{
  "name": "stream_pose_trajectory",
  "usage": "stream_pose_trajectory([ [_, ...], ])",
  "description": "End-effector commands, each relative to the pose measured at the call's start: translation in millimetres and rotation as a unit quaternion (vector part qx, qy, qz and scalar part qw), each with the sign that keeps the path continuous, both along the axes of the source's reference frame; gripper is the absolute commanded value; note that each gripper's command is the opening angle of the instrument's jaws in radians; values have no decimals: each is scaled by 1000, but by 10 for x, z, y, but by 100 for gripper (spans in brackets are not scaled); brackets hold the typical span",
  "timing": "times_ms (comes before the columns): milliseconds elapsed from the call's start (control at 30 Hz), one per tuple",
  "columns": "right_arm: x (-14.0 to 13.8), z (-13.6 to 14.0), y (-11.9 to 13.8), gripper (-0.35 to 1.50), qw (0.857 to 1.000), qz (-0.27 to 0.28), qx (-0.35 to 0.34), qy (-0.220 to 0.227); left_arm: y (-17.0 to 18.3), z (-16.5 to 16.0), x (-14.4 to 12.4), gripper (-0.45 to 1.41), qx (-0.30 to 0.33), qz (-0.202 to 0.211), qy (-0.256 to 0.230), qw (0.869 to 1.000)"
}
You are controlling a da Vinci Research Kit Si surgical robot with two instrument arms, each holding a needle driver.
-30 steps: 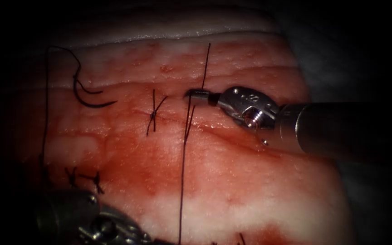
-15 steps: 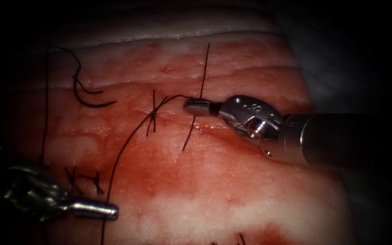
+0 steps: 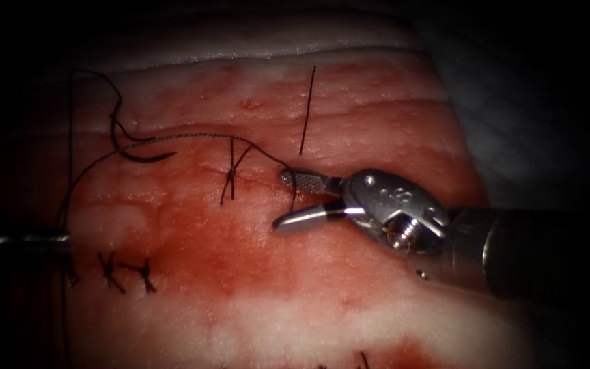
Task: Wound Closure
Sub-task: Grasp the suture with the right end-effector and hand off more suture to the left, then wrap the suture two times around the right needle driver counter clockwise.
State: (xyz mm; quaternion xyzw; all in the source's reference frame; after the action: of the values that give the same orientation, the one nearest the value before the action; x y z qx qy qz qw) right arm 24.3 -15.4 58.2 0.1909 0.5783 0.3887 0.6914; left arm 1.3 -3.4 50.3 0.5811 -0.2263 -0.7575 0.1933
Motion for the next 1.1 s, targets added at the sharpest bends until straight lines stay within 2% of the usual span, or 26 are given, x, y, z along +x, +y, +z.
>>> stream_pose_trajectory([
  [33, 0, 0, 10, 147, 1000, -1, -9, 5, 2, 4, -6, -45, 0, 0, 2, 1000],
  [400, -28, -16, 78, 147, 999, 28, -35, 9, 1, -4, -7, -45, -11, 4, 1, 1000],
  [433, -29, -15, 86, 145, 999, 31, -33, 11, 1, -4, -8, -45, -13, 5, 1, 1000],
  [500, -27, -12, 95, 130, 999, 32, -31, 14, 1, -4, -9, -45, -16, 6, 0, 1000],
  [533, -20, -5, 103, 89, 999, 37, -31, 11, 1, -5, -10, -45, -17, 7, -2, 1000],
  [567, -17, -2, 105, 41, 999, 40, -33, 10, 1, -5, -11, -45, -17, 8, -3, 1000],
  [600, -11, 3, 107, -26, 998, 43, -34, 8, 1, -5, -12, -45, -19, 9, -4, 1000],
  [633, -5, 7, 109, -35, 998, 49, -36, 7, 1, -6, -12, -45, -19, 10, -5, 1000],
  [733, 14, 21, 115, -35, 996, 33, -75, 36, 2, -8, -14, -45, -22, 13, -13, 1000],
  [867, 41, 39, 114, -35, 990, -2, -130, 47, 4, -13, -17, -45, -18, 29, -21, 999],
  [1100, 74, 69, 98, -35, 982, -56, -158, 83, 8, -28, -19, -45, -13, 41, -31, 999],
])
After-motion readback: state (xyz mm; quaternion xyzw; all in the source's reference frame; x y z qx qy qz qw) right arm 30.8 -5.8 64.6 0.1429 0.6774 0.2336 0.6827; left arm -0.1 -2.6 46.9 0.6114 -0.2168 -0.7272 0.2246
